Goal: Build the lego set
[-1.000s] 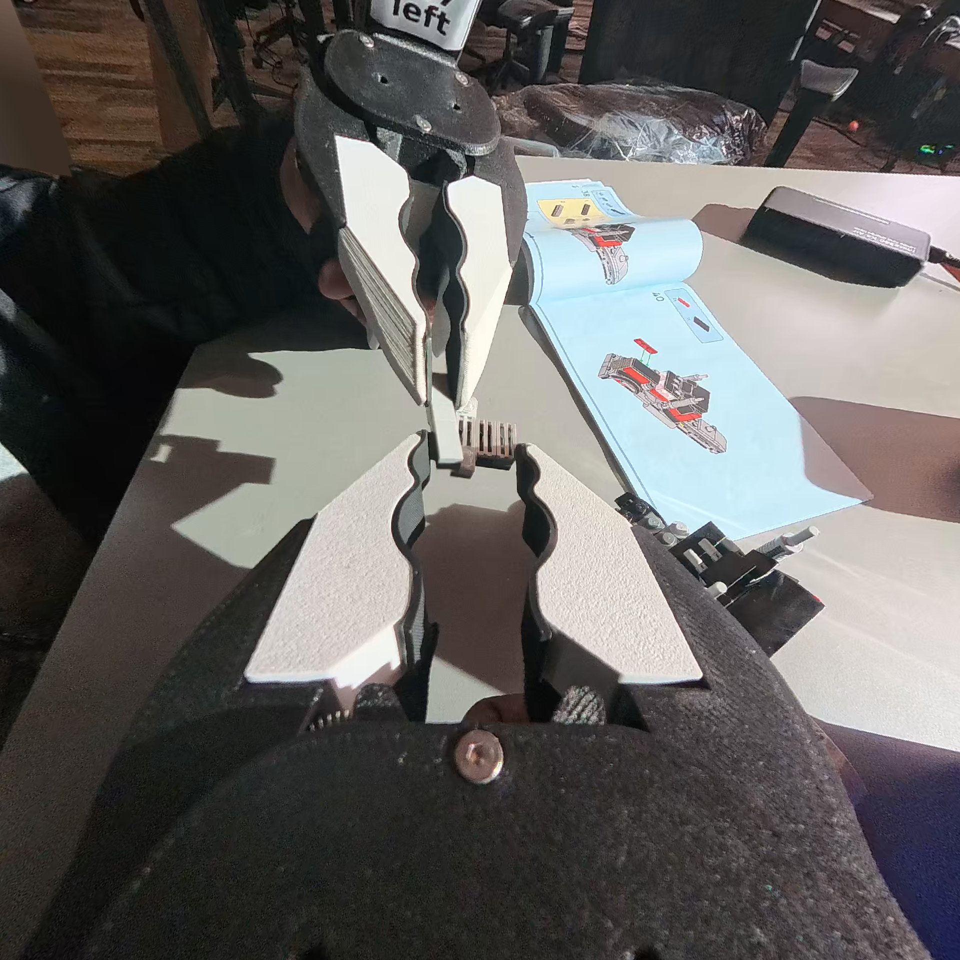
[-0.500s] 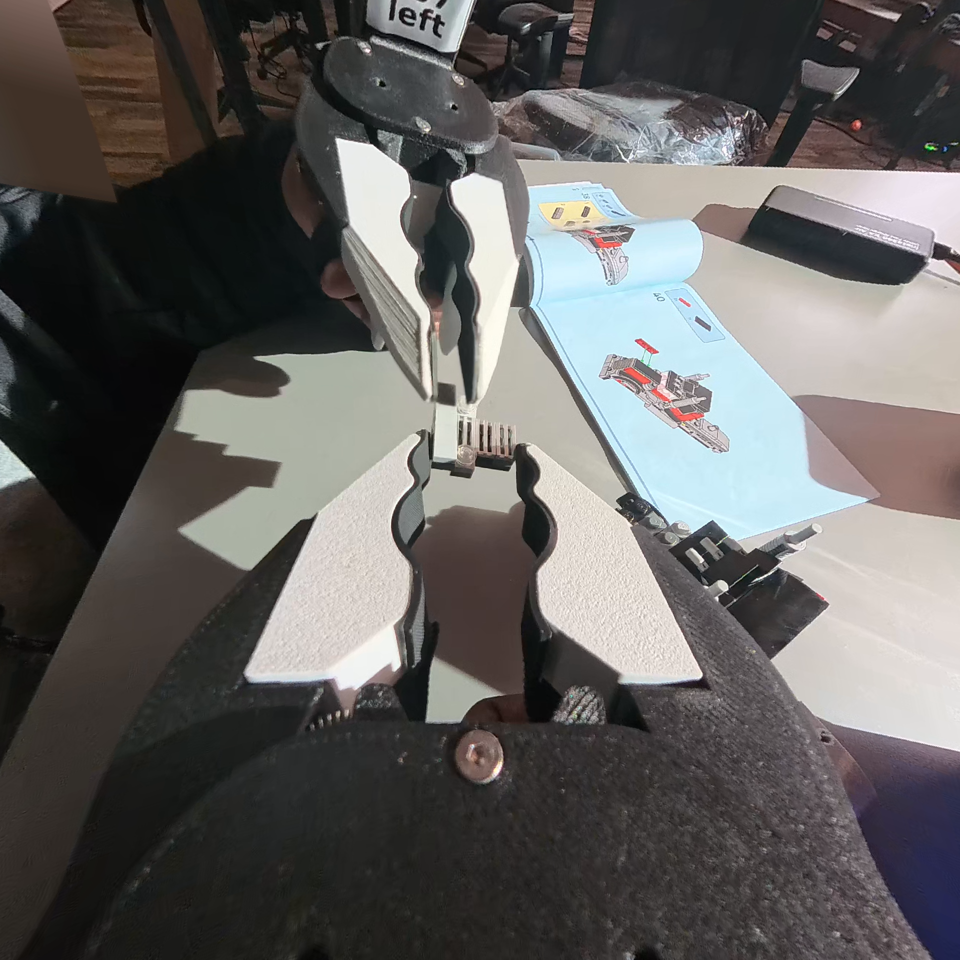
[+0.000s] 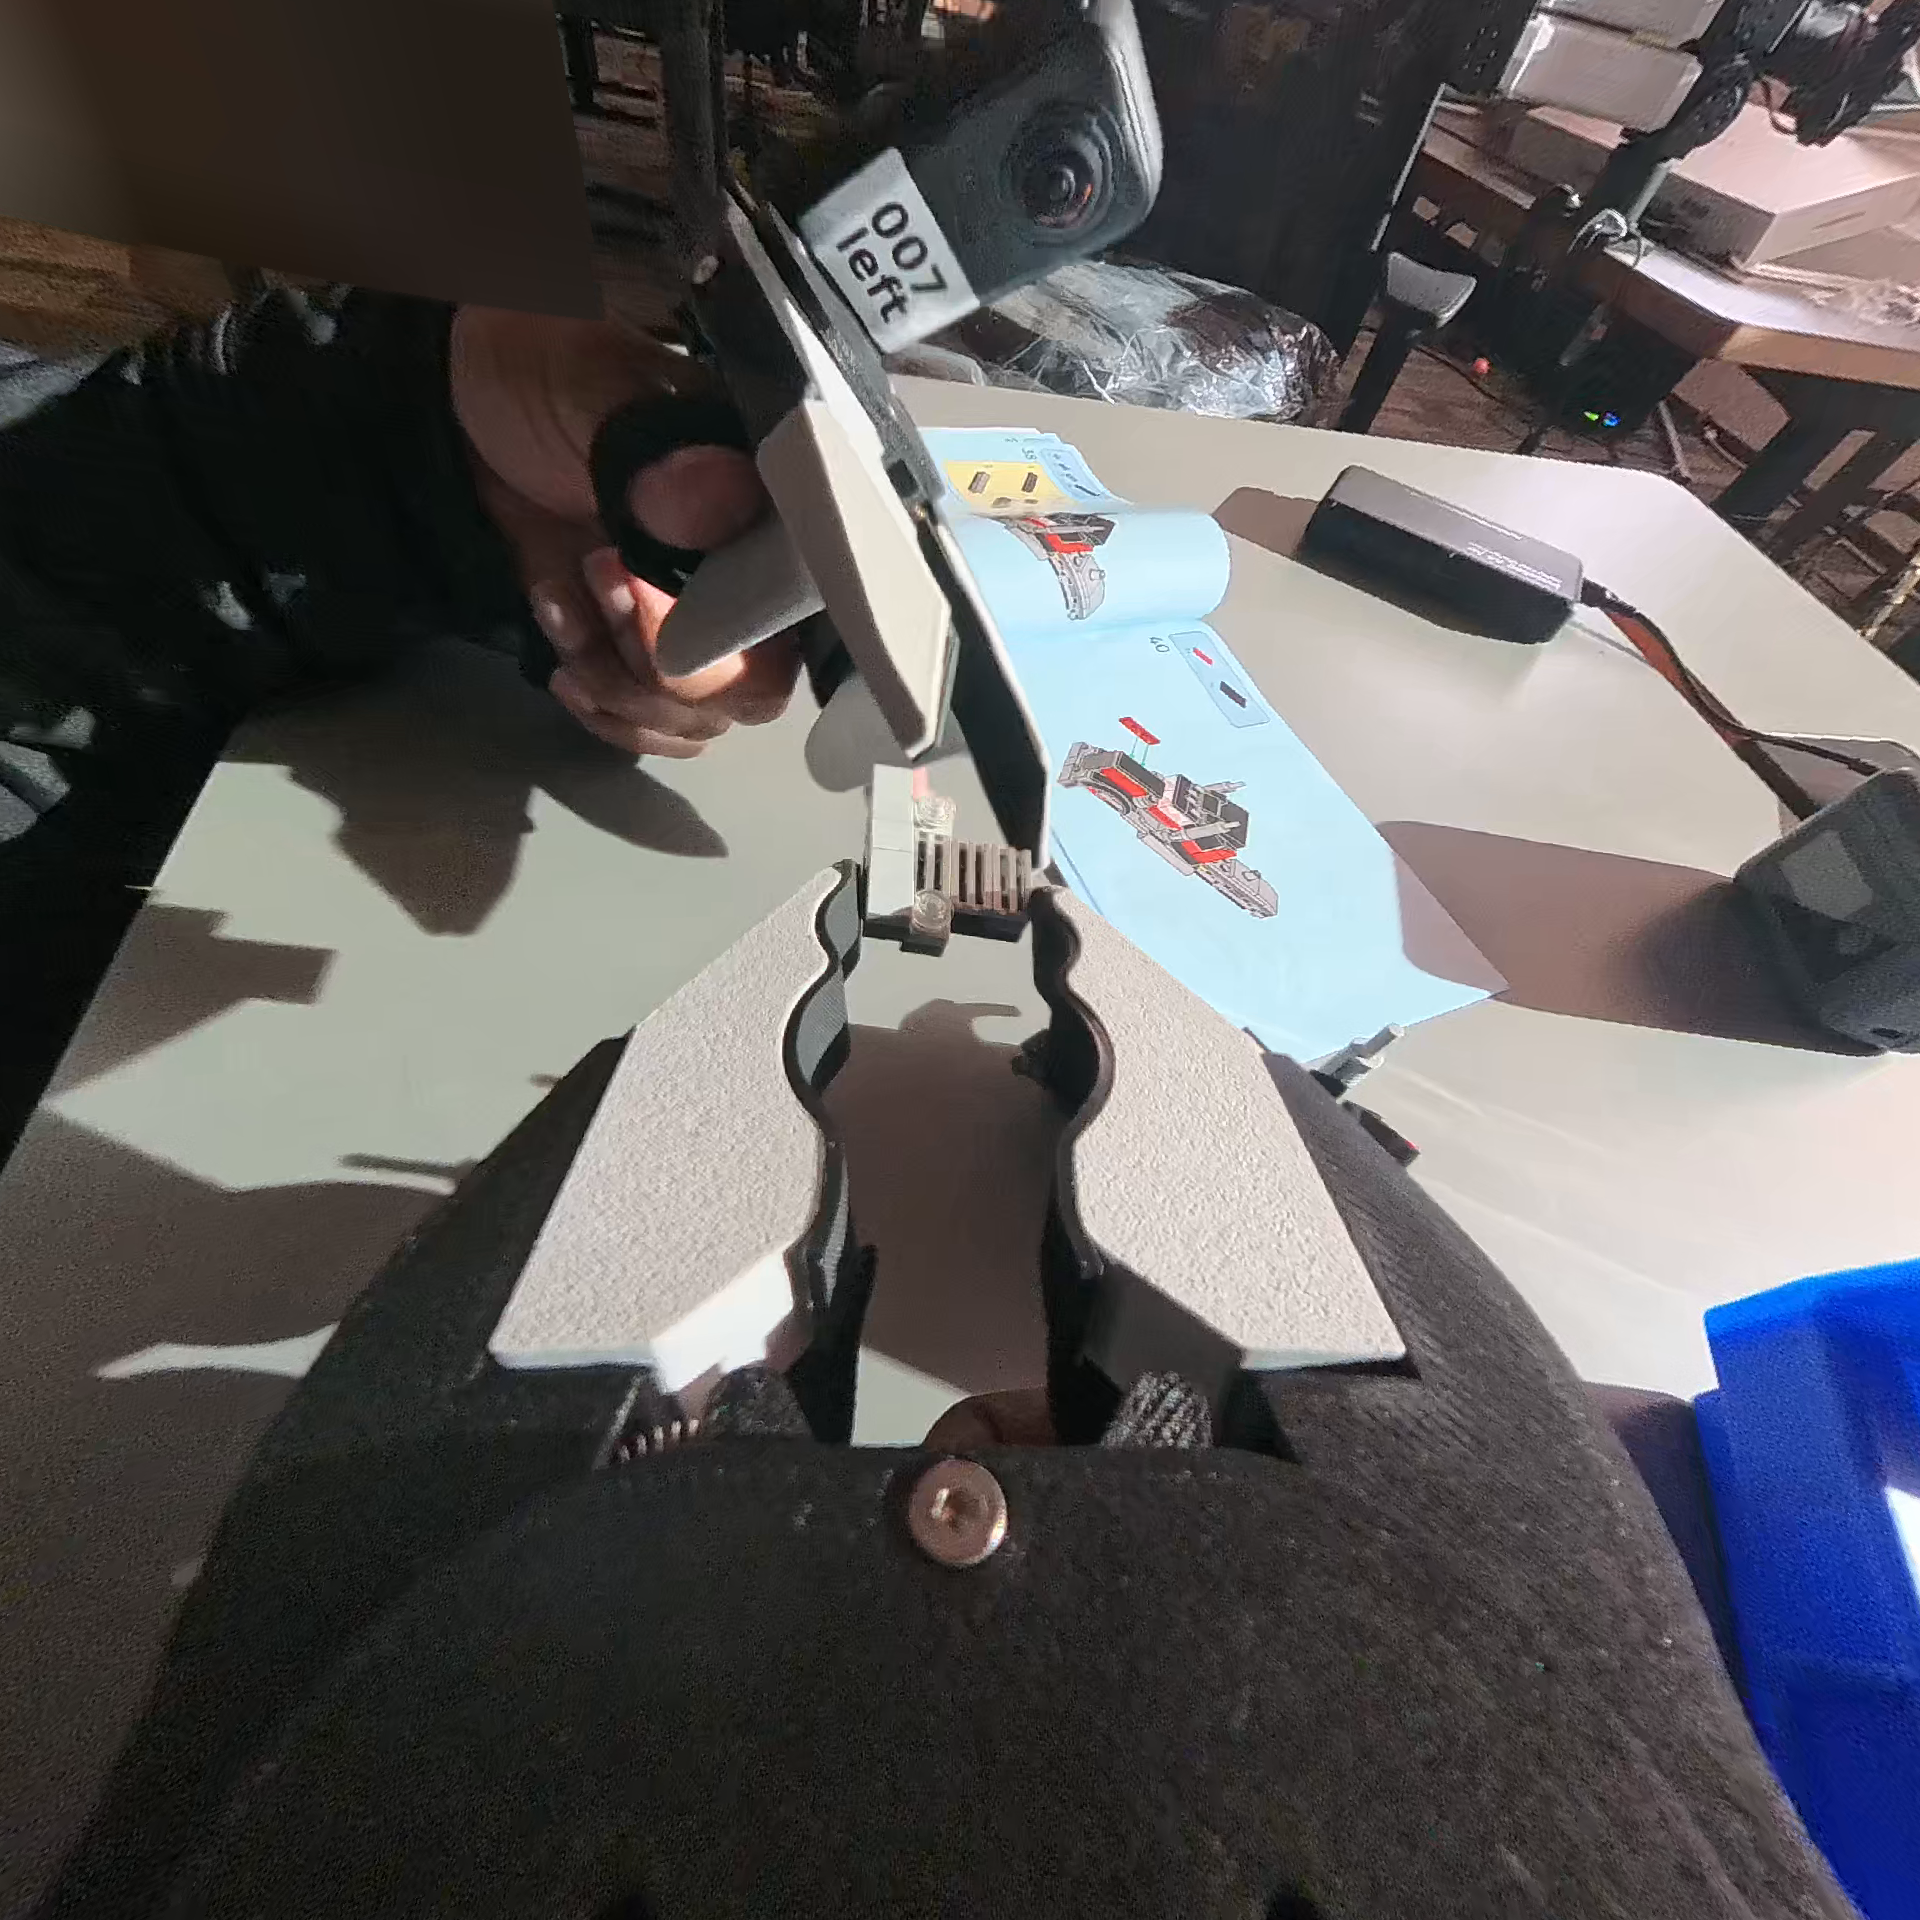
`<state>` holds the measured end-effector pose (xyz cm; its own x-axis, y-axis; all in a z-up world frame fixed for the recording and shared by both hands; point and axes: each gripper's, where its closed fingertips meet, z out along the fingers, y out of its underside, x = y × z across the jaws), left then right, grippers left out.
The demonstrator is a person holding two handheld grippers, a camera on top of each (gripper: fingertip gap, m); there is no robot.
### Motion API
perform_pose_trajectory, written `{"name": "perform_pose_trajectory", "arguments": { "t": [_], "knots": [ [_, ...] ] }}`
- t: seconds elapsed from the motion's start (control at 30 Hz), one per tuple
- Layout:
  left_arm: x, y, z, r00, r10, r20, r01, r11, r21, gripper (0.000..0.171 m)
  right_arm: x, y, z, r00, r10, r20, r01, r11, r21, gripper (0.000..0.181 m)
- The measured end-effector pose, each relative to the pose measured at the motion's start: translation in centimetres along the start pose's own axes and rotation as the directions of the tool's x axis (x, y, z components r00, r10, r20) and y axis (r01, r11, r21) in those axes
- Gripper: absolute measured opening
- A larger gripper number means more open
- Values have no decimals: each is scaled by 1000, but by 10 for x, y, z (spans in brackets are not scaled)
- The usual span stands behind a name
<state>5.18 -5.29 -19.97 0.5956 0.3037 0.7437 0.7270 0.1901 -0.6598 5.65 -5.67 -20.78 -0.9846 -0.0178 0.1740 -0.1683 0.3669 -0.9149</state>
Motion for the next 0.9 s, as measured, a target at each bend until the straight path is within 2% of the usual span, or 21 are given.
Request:
{"name": "perform_pose_trajectory", "arguments": {
  "t": [0.4, 0.9],
  "knots": [
    [2, 4, 11, 990, -115, -81, 115, 993, -11, 46, 13, -7, -8, 996, -36, -78, 38, 999, 31, 35],
    [16, 2, 12, 979, -99, -176, 101, 995, 3, 19, 12, -15, -9, 961, -218, -168, 224, 974, 15, 34]
  ]
}}
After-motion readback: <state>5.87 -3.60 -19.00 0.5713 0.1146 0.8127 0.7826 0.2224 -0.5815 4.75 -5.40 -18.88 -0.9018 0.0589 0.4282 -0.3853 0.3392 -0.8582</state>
